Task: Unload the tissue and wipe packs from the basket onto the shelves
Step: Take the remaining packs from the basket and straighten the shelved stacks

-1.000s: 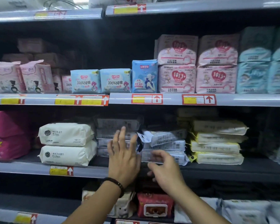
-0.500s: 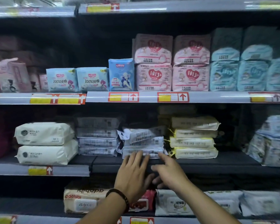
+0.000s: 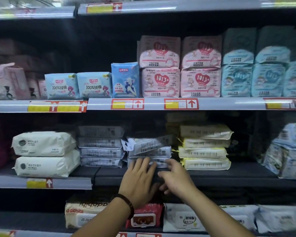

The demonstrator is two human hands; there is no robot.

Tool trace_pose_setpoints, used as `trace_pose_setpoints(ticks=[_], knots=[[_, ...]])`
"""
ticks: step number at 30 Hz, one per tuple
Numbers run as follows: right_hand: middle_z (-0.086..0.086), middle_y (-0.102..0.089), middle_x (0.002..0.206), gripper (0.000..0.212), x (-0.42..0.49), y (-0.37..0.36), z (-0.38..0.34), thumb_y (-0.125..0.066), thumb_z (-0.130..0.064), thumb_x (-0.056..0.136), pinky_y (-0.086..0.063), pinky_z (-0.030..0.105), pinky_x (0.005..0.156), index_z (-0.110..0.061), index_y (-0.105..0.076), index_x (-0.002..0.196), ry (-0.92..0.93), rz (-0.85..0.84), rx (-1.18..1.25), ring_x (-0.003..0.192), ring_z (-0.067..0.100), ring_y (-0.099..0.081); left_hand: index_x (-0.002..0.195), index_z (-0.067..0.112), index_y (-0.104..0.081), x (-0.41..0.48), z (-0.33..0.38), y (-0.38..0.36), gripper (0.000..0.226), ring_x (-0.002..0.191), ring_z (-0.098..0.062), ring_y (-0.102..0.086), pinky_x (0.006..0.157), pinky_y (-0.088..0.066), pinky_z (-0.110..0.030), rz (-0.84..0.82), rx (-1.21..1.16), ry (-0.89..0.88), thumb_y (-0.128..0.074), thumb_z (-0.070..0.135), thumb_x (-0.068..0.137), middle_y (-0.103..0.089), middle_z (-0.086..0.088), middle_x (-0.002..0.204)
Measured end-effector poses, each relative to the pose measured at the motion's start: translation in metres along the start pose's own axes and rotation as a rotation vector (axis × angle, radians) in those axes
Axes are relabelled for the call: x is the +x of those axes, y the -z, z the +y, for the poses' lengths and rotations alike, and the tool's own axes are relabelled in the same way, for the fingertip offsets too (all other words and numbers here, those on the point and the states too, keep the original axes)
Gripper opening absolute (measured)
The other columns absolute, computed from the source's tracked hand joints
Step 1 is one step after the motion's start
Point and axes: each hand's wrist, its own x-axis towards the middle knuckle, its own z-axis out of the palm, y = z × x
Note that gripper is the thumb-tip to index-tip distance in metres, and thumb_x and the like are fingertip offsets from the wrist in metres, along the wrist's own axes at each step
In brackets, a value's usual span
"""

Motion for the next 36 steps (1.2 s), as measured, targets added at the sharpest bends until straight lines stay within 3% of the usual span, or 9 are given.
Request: trace_pose_setpoints(ticks=[3, 6, 9, 13, 16, 23, 26, 32, 36], knots=[[-0.005, -0.062, 0.123, 0.049, 0.008, 0.003, 0.001, -0.07, -0.024, 0.091, -0.066, 0.046, 0.078, -0.04, -0.05, 0.134, 0.093, 0.207, -0.066, 0.093, 0.022, -0.073, 0.155, 0.014, -0.047, 0.002, 0.005, -0.003, 0.073, 0.139, -0.041, -0.039, 0.12, -0.032, -0.056, 0.181, 0.081, -0.032, -0.055, 0.053, 0.094, -0.049, -0.019, 0.15], [-0.006, -0.053, 0.137, 0.066, 0.014, 0.003, -0.002, -0.07, -0.025, 0.088, -0.067, 0.045, 0.072, -0.041, -0.045, 0.146, 0.106, 0.175, -0.002, 0.1, 0.024, -0.071, 0.164, 0.013, -0.032, 0.009, 0.002, -0.004, 0.083, 0.152, -0.044, -0.031, 0.124, -0.02, -0.057, 0.224, 0.048, 0.066, -0.053, 0.057, 0.097, -0.033, -0.024, 0.164], [-0.006, -0.054, 0.13, 0.07, 0.015, 0.004, -0.006, -0.071, -0.017, 0.092, -0.065, 0.037, 0.058, -0.035, -0.042, 0.153, 0.083, 0.114, 0.08, 0.094, 0.026, -0.073, 0.167, 0.022, -0.024, 0.012, -0.007, -0.009, 0.084, 0.158, -0.045, -0.022, 0.125, -0.019, -0.058, 0.212, 0.023, 0.088, -0.044, 0.066, 0.099, -0.022, -0.026, 0.17], [-0.012, -0.059, 0.112, 0.071, 0.013, 0.007, -0.008, -0.071, -0.013, 0.094, -0.066, 0.04, 0.061, -0.035, -0.04, 0.154, 0.072, 0.091, 0.075, 0.086, 0.024, -0.076, 0.168, 0.034, -0.015, 0.014, -0.02, -0.016, 0.081, 0.159, -0.044, -0.018, 0.125, -0.015, -0.057, 0.234, 0.008, 0.037, -0.037, 0.072, 0.101, -0.021, -0.025, 0.171], [-0.01, -0.055, 0.116, 0.087, 0.011, 0.007, -0.01, -0.07, -0.01, 0.097, -0.063, 0.031, 0.057, -0.04, -0.022, 0.163, 0.075, 0.107, 0.073, 0.077, 0.021, -0.078, 0.168, 0.037, -0.012, 0.016, -0.033, -0.015, 0.079, 0.156, -0.043, -0.024, 0.126, -0.016, -0.053, 0.239, 0.007, 0.032, -0.035, 0.072, 0.101, -0.029, -0.023, 0.167], [-0.002, -0.061, 0.125, 0.095, 0.009, 0.003, -0.018, -0.071, -0.015, 0.096, -0.066, 0.037, 0.061, -0.048, -0.013, 0.164, 0.01, 0.042, 0.115, 0.075, 0.024, -0.08, 0.167, 0.04, -0.01, 0.016, -0.045, -0.012, 0.081, 0.156, -0.041, -0.017, 0.128, -0.019, -0.052, 0.186, -0.048, 0.026, -0.036, 0.074, 0.098, -0.025, -0.019, 0.167], [0.0, -0.065, 0.121, 0.096, 0.008, 0.003, -0.019, -0.071, -0.015, 0.096, -0.066, 0.038, 0.061, -0.052, -0.013, 0.163, -0.036, 0.031, 0.192, 0.078, 0.03, -0.08, 0.167, 0.036, -0.012, 0.016, -0.038, -0.013, 0.081, 0.155, -0.043, -0.024, 0.127, -0.026, -0.056, 0.22, -0.01, 0.035, -0.039, 0.07, 0.098, -0.031, -0.021, 0.165], [0.008, -0.077, 0.103, 0.079, 0.002, -0.007, -0.012, -0.068, -0.01, 0.094, -0.062, 0.035, 0.058, -0.047, -0.036, 0.155, -0.048, 0.027, 0.309, 0.065, 0.027, -0.073, 0.169, 0.036, -0.003, 0.023, -0.024, -0.018, 0.081, 0.161, -0.043, -0.007, 0.129, -0.016, -0.058, 0.249, -0.079, 0.101, -0.035, 0.068, 0.101, -0.009, -0.018, 0.174], [0.008, -0.074, 0.102, 0.092, 0.004, -0.011, -0.016, -0.072, -0.011, 0.093, -0.063, 0.039, 0.062, -0.047, -0.025, 0.163, -0.056, -0.021, 0.437, 0.063, 0.026, -0.072, 0.169, 0.036, -0.002, 0.022, -0.031, -0.024, 0.08, 0.161, -0.043, -0.008, 0.126, -0.011, -0.054, 0.249, -0.06, 0.068, -0.034, 0.066, 0.101, -0.013, -0.02, 0.174]])
